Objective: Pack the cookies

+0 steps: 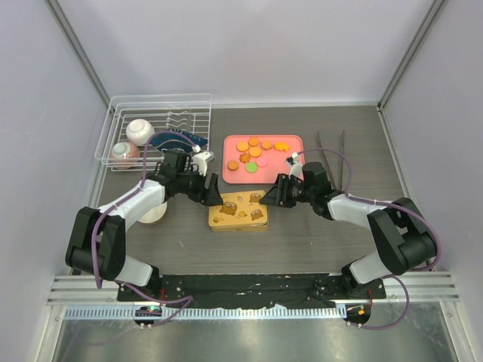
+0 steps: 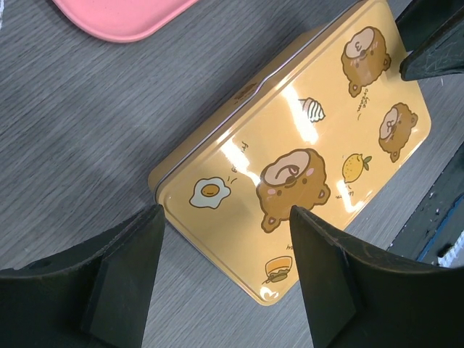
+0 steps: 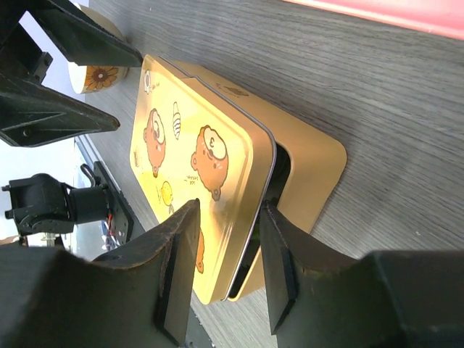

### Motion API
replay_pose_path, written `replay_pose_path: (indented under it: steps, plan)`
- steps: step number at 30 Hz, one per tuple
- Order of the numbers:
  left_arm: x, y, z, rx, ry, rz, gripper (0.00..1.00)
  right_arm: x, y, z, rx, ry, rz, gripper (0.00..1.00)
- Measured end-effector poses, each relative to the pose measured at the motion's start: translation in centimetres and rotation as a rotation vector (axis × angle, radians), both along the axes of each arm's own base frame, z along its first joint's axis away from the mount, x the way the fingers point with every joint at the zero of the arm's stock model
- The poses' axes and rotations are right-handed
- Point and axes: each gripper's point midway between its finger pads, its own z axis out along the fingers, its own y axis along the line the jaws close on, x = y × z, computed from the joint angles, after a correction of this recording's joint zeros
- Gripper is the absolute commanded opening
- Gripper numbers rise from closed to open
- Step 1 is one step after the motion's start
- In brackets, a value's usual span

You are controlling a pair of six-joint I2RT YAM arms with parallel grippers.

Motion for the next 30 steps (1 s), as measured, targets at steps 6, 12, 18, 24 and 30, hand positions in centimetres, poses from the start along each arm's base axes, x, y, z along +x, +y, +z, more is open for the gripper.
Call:
replay_pose_path:
  steps: [6, 12, 18, 24, 30]
  plan:
    - [0.0, 0.0, 0.0, 0.000, 0.000, 0.000, 0.74, 0.3, -0.3, 0.1, -0.019, -0.015, -0.007, 0.45]
    - [0.0, 0.0, 0.1, -0.001, -0.001, 0.000, 0.74, 0.6, -0.6, 0.0, -0.043, -0.032, -0.014, 0.45]
    - [0.2, -0.1, 0.2, -0.003, -0.005, 0.000, 0.74, 0.5, -1.2, -0.8, -0.088, -0.024, -0.024, 0.44]
    - [0.4, -0.1, 0.5, -0.005, -0.011, 0.000, 0.73, 0.4, -1.4, -1.2, -0.108, -0.019, -0.024, 0.44]
    - [0.4, 0.1, 0.3, 0.010, -0.009, 0.010, 0.76, 0.5, -1.4, -1.1, -0.113, -0.029, -0.019, 0.44]
